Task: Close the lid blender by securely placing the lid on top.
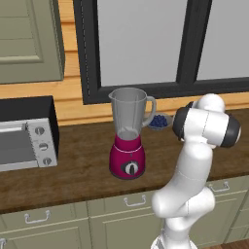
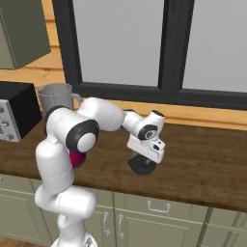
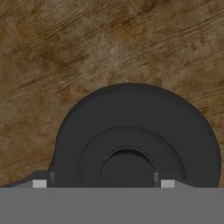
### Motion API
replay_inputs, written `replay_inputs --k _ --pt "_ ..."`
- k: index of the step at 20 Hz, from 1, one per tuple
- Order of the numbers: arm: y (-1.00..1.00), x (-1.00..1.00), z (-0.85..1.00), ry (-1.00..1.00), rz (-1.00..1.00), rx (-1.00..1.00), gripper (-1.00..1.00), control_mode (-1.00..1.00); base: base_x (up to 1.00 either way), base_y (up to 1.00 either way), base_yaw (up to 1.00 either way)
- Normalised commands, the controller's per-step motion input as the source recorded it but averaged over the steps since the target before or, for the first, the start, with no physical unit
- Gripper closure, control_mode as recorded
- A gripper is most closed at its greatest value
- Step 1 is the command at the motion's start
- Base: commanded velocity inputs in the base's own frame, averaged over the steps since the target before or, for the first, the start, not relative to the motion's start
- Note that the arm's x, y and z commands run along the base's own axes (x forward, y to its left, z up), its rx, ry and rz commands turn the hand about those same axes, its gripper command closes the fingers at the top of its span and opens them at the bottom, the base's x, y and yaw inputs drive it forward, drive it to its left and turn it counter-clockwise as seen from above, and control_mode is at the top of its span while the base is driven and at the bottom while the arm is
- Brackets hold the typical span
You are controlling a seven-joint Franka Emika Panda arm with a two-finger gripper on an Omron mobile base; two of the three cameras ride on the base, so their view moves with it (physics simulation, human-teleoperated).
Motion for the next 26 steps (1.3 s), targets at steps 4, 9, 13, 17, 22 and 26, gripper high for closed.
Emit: replay_inputs --k 4,9,13,17,22,26 --pt "0.04 -0.16 -0.48 0.00 0.00 0.00 -1.00 -1.00 0.00 0.00 0.00" --pt "0.17 -0.49 -0.65 0.00 0.00 0.00 -1.00 -1.00 0.00 0.00 0.00" --pt "0.16 -0.29 -0.74 0.00 0.01 -0.02 -1.00 -1.00 0.00 0.00 0.00" --pt "0.18 -0.25 -0.81 0.00 0.01 -0.06 -1.00 -1.00 0.00 0.00 0.00" --pt "0.30 -0.25 -0.90 0.00 0.01 -0.05 -1.00 -1.00 0.00 0.00 0.00" --pt "0.52 -0.36 -1.00 0.00 0.00 -0.08 -1.00 -1.00 0.00 0.00 0.00"
